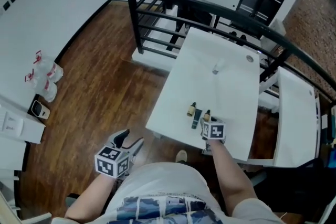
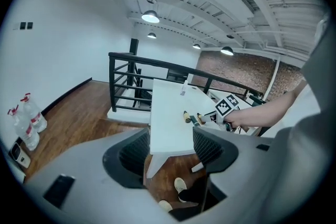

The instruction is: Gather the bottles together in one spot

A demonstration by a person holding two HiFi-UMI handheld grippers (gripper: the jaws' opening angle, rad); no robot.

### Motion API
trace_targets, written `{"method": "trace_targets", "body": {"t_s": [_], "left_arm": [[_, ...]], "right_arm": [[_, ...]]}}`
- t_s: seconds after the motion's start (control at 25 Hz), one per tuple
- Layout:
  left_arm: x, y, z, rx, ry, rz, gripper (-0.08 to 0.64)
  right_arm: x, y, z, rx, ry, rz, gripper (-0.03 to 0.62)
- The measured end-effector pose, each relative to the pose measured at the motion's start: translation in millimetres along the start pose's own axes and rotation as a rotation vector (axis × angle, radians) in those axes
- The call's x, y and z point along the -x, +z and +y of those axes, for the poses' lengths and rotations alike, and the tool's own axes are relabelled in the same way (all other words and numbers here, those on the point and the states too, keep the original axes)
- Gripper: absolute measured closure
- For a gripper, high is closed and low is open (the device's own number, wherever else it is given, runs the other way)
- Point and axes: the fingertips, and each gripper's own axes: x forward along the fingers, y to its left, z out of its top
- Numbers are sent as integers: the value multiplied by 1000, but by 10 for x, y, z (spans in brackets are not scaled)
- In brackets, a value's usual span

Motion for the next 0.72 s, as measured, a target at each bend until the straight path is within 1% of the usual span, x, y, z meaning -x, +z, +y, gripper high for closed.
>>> {"method": "trace_targets", "body": {"t_s": [0.04,0.08,0.12,0.16,0.2,0.36,0.48,0.56,0.64,0.72], "left_arm": [[14,-9,7,6,11,7,301],[29,-16,7,10,21,14,301],[45,-18,2,11,29,20,301],[56,-18,-5,11,35,25,301],[60,-13,-12,9,40,30,301],[-5,33,-59,-19,22,49,301],[-77,59,-141,-47,-16,56,301],[-138,85,-224,-63,-54,55,301],[-201,134,-341,-76,-110,49,304],[-268,216,-526,-79,-194,32,304]], "right_arm": [[-59,-30,-36,-1,0,17,375],[-96,-58,-73,-3,-1,30,338],[-109,-79,-112,-3,-7,38,371],[-105,-89,-150,1,-14,39,417],[-95,-88,-180,6,-15,34,429],[-22,-113,-277,1,1,2,434],[159,-179,-328,-31,1,-38,436],[375,-188,-326,-61,3,-85,436],[660,-160,-249,-86,20,-150,436],[1007,-111,-125,-98,41,-224,436]]}}
